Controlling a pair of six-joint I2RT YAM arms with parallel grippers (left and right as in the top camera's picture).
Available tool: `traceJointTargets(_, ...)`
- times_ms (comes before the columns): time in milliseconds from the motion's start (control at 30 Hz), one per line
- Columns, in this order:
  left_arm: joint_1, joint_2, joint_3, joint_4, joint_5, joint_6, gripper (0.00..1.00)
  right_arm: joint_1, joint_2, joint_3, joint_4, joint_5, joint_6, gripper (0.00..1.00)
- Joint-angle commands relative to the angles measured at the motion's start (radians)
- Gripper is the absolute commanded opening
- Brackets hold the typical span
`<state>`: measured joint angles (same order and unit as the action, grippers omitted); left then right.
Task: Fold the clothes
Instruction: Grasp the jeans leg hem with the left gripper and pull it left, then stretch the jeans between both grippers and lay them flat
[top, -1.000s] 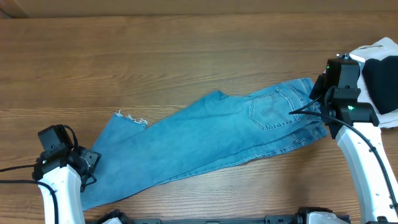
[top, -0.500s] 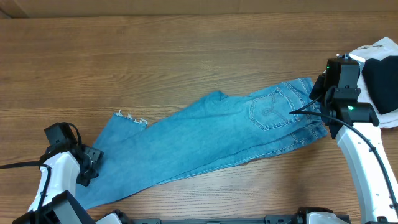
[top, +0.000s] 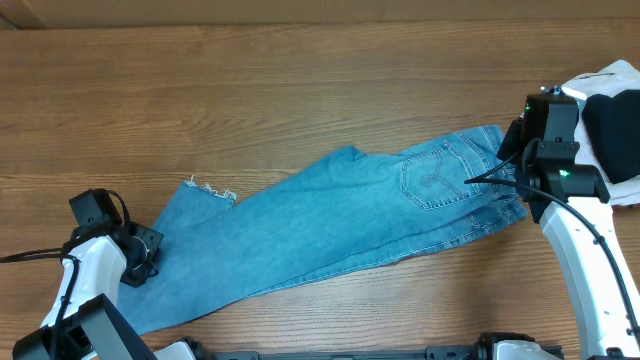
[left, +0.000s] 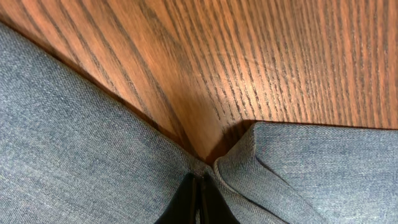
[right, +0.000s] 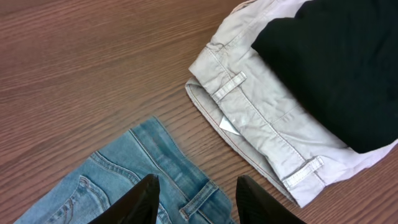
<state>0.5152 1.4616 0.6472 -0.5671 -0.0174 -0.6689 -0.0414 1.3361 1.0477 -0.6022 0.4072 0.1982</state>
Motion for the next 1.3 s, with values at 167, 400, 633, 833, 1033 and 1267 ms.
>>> traceJointTargets(167, 0.008, -0.107, 0.031, -0.045, 0.126, 0.165, 0.04, -0.001, -0.01, 0.02, 0.006, 0.002, 0.004, 0.43)
traceJointTargets(400, 0.008, -0.27, 0.245, -0.119, 0.199, 0.221, 0.04, -0.001, -0.01, 0.02, 0.006, 0.002, 0.004, 0.44)
traceJointTargets(633, -0.006, -0.277, 0.449, -0.103, 0.251, 0.207, 0.04, -0.001, -0.01, 0.02, 0.013, 0.0, 0.004, 0.43)
traceJointTargets(833, -0.012, -0.24, 0.496, 0.078, 0.18, 0.076, 0.04, -0.001, -0.003, 0.019, 0.013, -0.09, -0.04, 0.44)
traceJointTargets(1033, -0.025, -0.11, 0.496, 0.043, 0.178, 0.064, 0.04, -0.001, 0.065, 0.019, -0.056, -0.235, -0.045, 0.44)
traceJointTargets(1267, -0.044, -0.023, 0.496, 0.041, 0.174, 0.094, 0.04, -0.001, 0.188, 0.019, -0.166, -0.323, -0.045, 0.49)
